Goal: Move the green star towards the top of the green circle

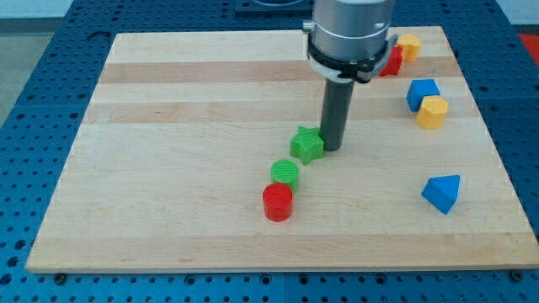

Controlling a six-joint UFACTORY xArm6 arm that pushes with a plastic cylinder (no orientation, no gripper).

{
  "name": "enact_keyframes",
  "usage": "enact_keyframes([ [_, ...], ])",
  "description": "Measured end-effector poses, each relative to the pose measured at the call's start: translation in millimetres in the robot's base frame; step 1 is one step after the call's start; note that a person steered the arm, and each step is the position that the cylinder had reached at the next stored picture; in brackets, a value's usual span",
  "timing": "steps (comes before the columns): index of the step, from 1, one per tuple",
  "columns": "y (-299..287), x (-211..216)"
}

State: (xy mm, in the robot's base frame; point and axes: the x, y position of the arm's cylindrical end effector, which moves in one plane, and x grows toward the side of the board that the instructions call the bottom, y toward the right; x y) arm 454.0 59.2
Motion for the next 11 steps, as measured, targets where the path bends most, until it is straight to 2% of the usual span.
enact_keyframes([
  [1,-25.4,0.0],
  [2,-26.3,-4.8],
  [4,-35.9,-50.4],
  [8,-53.5,-11.3],
  [11,-56.3,-24.9],
])
